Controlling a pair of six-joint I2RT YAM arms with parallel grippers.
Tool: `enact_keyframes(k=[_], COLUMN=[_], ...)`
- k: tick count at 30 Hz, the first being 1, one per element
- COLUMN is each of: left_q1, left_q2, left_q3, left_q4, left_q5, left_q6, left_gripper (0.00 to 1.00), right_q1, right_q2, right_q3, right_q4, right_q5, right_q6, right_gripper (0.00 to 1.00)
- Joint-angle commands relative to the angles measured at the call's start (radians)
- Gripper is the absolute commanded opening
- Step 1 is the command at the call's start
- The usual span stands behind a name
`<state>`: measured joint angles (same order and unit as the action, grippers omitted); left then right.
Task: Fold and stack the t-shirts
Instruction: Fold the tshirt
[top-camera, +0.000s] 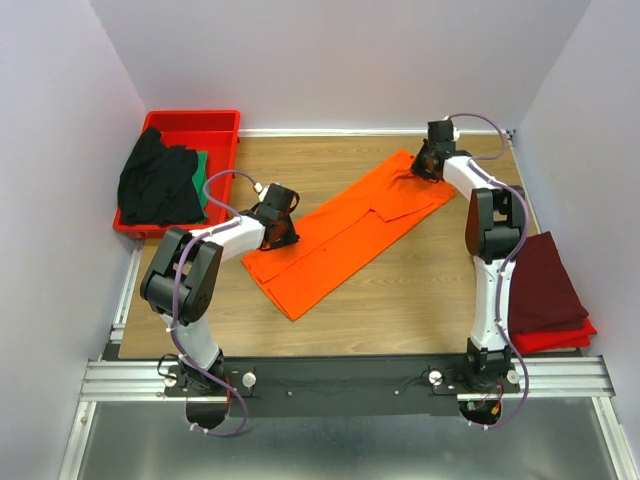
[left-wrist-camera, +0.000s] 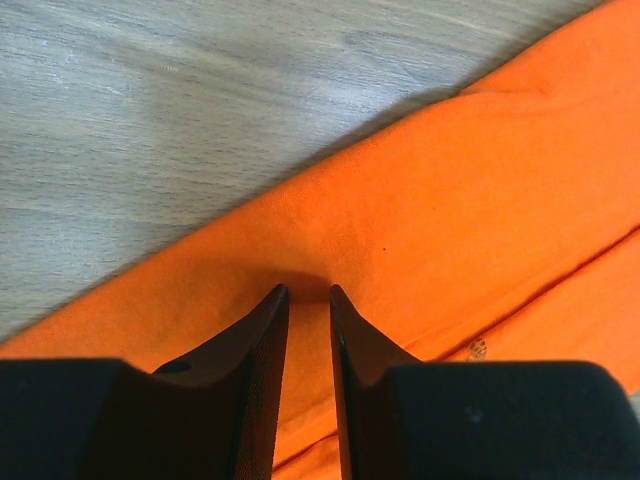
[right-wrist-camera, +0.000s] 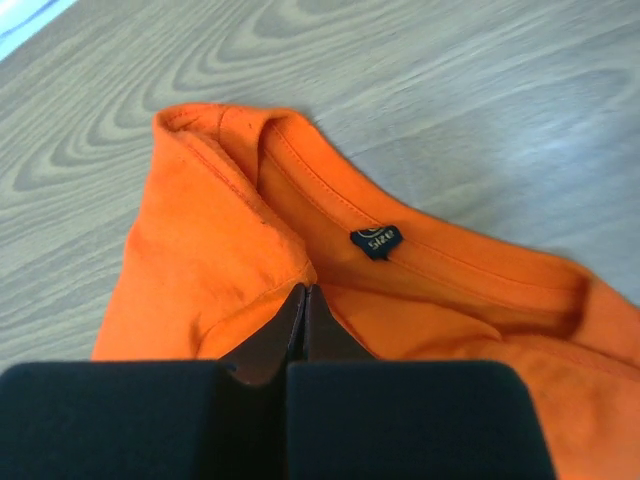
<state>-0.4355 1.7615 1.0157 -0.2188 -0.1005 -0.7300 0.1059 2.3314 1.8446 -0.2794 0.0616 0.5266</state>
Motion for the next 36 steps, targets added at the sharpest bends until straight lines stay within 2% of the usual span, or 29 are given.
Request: enact_keyframes(k=[1,11,16,22,27,30,36], left_q1=[0.011,0.014,0.014,0.014,0.014,0.014,0.014], left_q2=[0.021,0.024,0.026,0.023,0.021,0.018,0.015], left_q3=[-0.043,-0.048,-0.048,-0.043,-0.045,-0.045,-0.048], left_q4=[-0.059,-0.056,-0.053,-0.054,-0.054,-0.053,-0.044], left_q5=[-0.008,-0.002,-0.001,0.002,0.007,0.01,0.022], left_q6=[0.014,0.014,0.015,0.015,0.017,0.017,0.021], left_gripper=[0.32,0.31,0.31,0.31,0.31,0.31,0.31], right_q1=[-0.012,-0.012,-0.014,-0.014,-0.015,-0.014,-0.014], right_q2=[-0.098,-0.109,-0.06,0.022,0.068,0.082,0.071], right_q3=[-0.047,-0.091,-0.078,-0.015,0.041,0.048,0.068], right_q4=[0.005,0.002,0.002,0.002,0.002,0.002,0.0], right_q5=[0.081,0.135,0.11,0.061,0.038,0.033,0.03], right_q6=[0.004,-0.013,-0.019,-0.028,-0.033,-0.033,-0.045], right_gripper=[0.01,0.0,0.0,0.06,0.06,0.1,0.25])
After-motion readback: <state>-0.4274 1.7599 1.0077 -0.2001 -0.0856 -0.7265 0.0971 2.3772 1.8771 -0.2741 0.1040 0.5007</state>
